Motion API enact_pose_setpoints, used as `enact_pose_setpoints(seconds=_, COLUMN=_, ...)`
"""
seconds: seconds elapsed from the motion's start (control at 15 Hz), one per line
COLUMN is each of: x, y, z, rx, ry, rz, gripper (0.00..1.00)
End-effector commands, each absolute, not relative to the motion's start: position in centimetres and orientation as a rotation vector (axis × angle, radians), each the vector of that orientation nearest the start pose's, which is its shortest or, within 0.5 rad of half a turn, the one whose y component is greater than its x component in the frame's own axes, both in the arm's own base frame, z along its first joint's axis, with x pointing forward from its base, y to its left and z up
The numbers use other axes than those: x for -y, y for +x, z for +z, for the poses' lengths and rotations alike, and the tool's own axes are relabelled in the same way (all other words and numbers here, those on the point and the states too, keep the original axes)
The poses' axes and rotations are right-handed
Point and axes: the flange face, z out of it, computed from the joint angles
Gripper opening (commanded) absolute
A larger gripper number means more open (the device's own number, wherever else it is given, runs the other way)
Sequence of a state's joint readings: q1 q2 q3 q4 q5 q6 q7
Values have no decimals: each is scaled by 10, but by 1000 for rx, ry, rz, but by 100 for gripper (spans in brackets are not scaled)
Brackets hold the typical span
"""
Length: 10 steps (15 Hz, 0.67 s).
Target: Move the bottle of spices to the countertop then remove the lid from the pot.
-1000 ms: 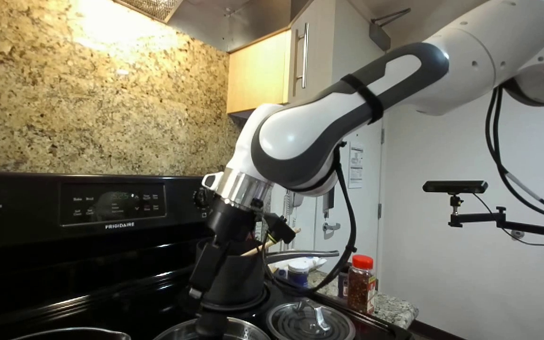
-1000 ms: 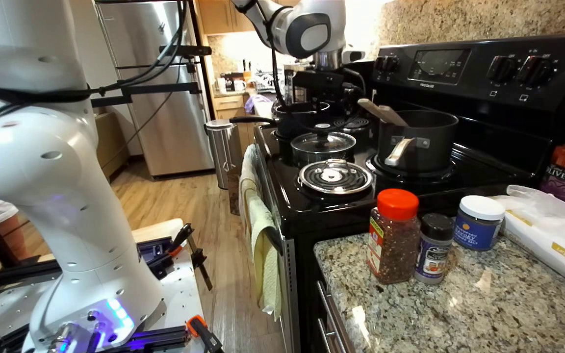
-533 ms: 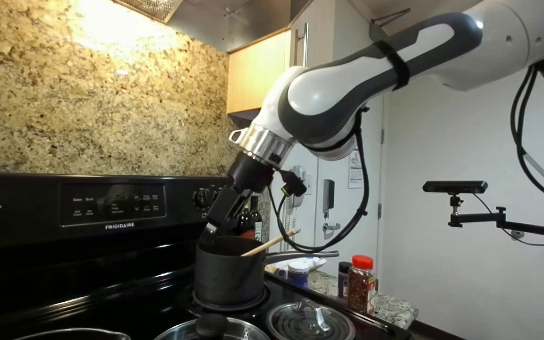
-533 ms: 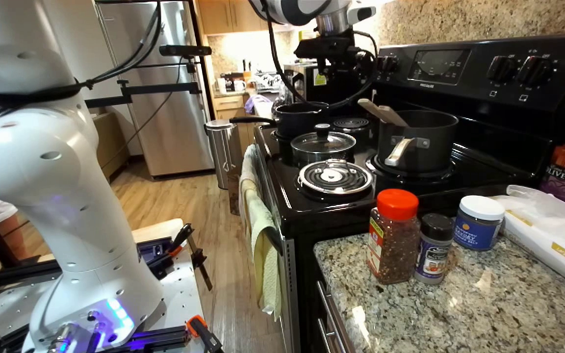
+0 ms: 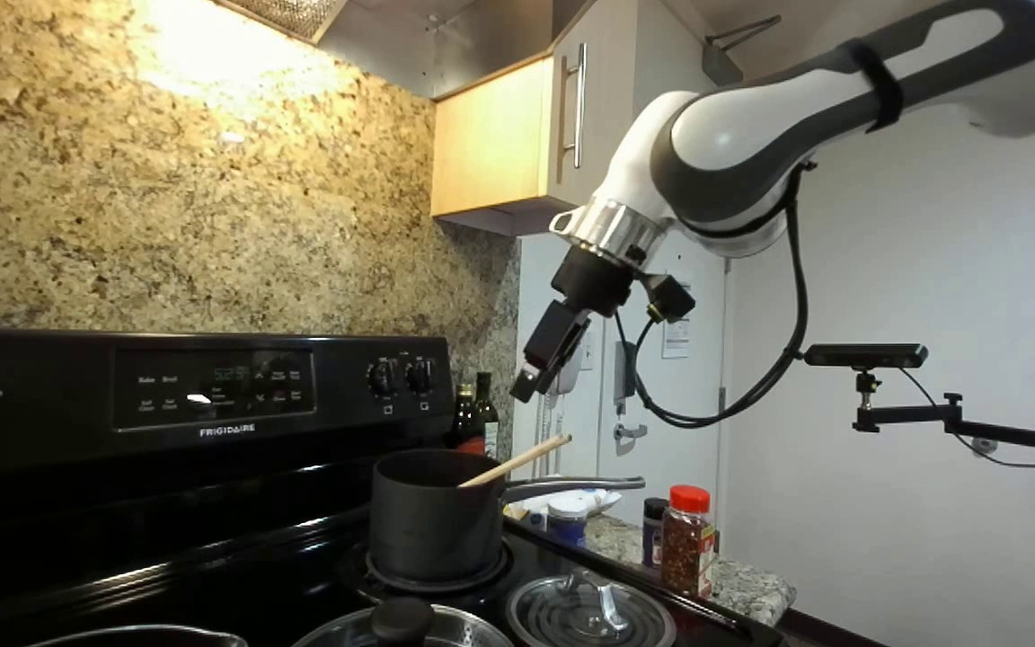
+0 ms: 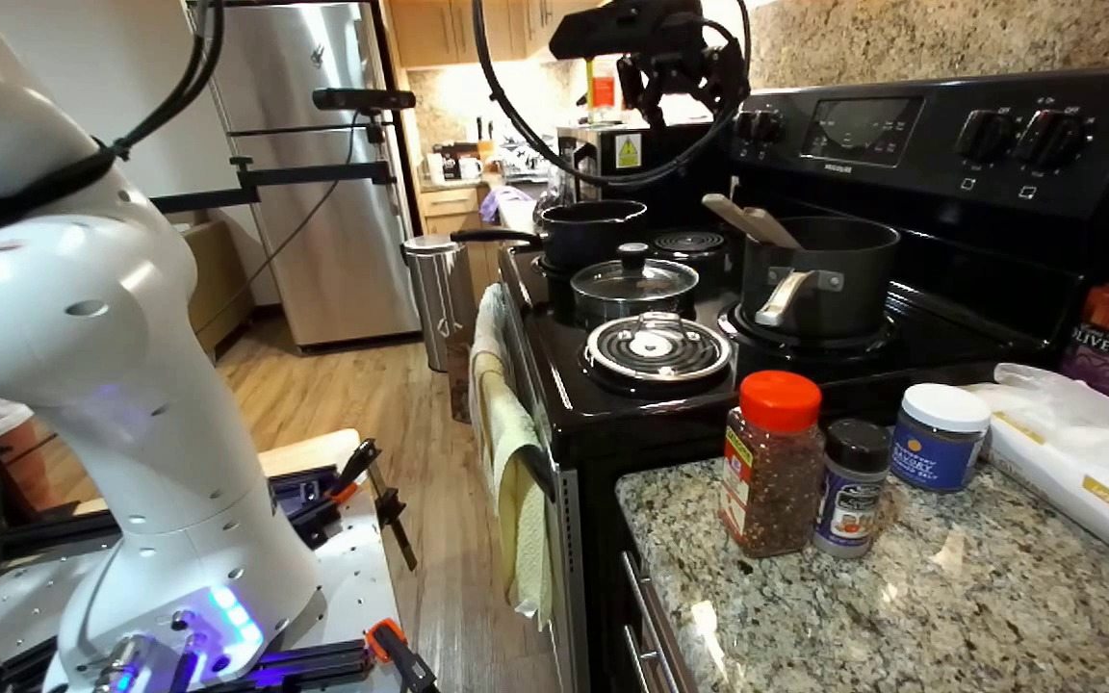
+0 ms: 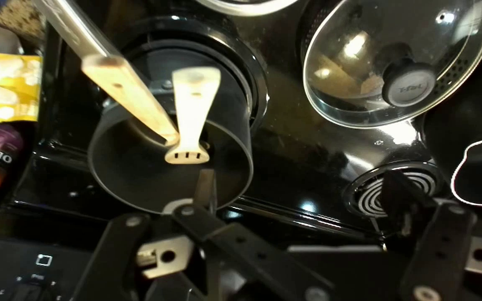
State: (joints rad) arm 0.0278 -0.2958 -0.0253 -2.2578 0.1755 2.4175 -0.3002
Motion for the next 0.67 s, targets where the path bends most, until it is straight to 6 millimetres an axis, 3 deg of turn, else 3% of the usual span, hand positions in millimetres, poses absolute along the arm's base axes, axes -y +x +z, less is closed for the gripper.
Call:
enact_pose_setpoints(seconds=0.0, x=11, y=476, z=548, rx=187, ry=-2952, rz=-934, gripper=100)
enact_pose_setpoints(seconds=0.07, x=4, y=487, z=550, rx=266, ry=-2904, rz=-1007, gripper=100)
enact_pose_setpoints(seconds=0.13, x=13, y=482, z=552, rx=222, ry=-2948, rz=-895, gripper=100)
enact_pose_setpoints(seconds=0.4, x=2, y=487, z=552, rx=248, ry=-2922, rz=-976, gripper=100)
enact_pose_setpoints(seconds=0.6, x=10, y=485, z=549, rx=140, ry=-3039, rz=-884, gripper=100)
